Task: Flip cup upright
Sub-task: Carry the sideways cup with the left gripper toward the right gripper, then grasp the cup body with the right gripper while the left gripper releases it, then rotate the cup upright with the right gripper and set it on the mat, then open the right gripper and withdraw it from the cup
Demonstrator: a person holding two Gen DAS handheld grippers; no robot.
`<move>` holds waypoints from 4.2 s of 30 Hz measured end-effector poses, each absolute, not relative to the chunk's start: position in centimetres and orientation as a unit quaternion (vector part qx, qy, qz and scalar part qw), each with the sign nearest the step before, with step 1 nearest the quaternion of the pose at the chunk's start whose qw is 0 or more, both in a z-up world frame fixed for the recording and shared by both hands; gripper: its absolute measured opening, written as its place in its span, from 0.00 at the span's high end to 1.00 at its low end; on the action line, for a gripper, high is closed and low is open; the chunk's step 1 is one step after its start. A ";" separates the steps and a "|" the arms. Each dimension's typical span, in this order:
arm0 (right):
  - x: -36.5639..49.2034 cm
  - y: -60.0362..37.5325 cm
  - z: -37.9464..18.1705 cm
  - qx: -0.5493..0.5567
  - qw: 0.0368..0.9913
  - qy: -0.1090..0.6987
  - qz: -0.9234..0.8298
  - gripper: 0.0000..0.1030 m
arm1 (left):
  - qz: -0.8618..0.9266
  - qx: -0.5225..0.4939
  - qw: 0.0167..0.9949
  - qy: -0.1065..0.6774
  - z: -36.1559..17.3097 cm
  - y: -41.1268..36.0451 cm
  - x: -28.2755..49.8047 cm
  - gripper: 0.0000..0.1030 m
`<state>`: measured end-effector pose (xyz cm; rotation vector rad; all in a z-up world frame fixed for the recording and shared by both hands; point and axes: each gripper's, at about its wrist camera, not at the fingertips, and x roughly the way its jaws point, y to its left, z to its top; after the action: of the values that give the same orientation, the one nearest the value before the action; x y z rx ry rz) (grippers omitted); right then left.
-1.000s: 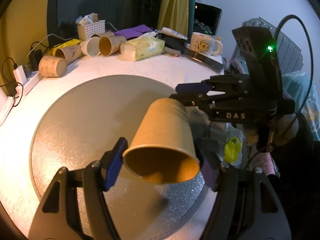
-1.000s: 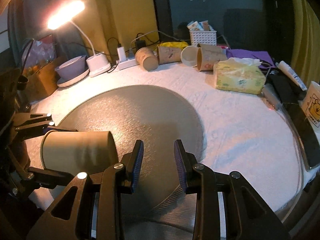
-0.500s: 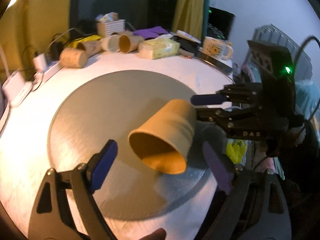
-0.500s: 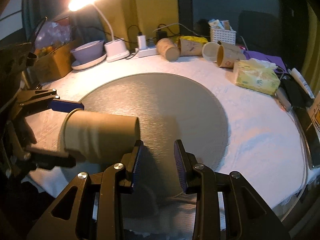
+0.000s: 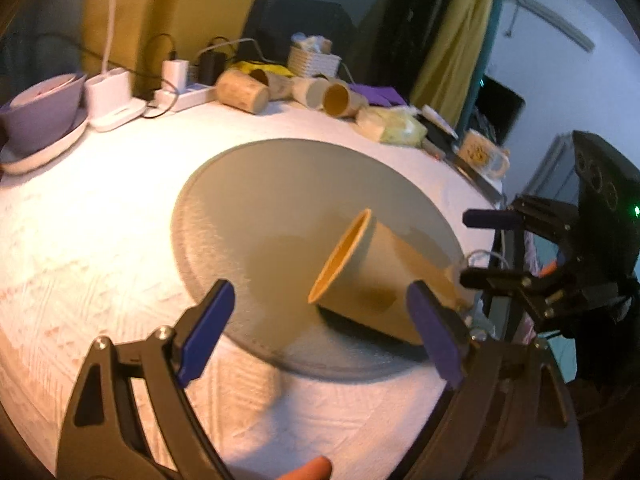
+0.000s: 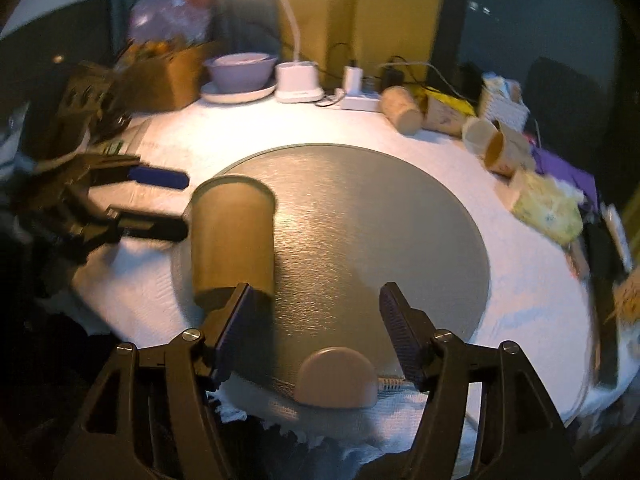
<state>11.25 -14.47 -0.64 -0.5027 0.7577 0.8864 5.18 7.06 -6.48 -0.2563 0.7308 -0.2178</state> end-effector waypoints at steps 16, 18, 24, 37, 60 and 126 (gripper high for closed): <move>11.4 -6.1 1.0 -0.261 0.720 0.425 0.483 0.34 | -0.075 -0.197 0.932 0.296 -6.4 11.8 0.9 0.14; 11.6 -4.7 0.5 -0.260 0.705 0.441 0.492 0.34 | -0.072 -0.203 0.933 0.289 -6.3 12.5 0.3 0.14; 12.5 -1.8 -0.9 -0.272 0.674 0.476 0.495 0.34 | -0.068 -0.218 0.934 0.275 -6.4 14.1 -0.9 0.14; 15.0 0.7 -3.4 -0.232 0.612 0.558 0.510 0.36 | -0.072 -0.226 0.935 0.263 -6.4 14.4 -1.4 0.14; 18.5 -6.4 -1.6 -0.171 0.819 0.364 0.410 0.37 | -0.039 -0.236 0.932 0.274 -6.8 14.5 0.1 0.14; 11.4 -18.1 4.9 -0.103 0.895 0.267 0.343 0.36 | -0.013 -0.107 0.969 0.222 -0.7 2.4 1.2 0.14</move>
<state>11.45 -18.14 4.93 -0.2137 0.5535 0.7109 1.17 2.39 -0.69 -0.2155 0.4489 -0.0257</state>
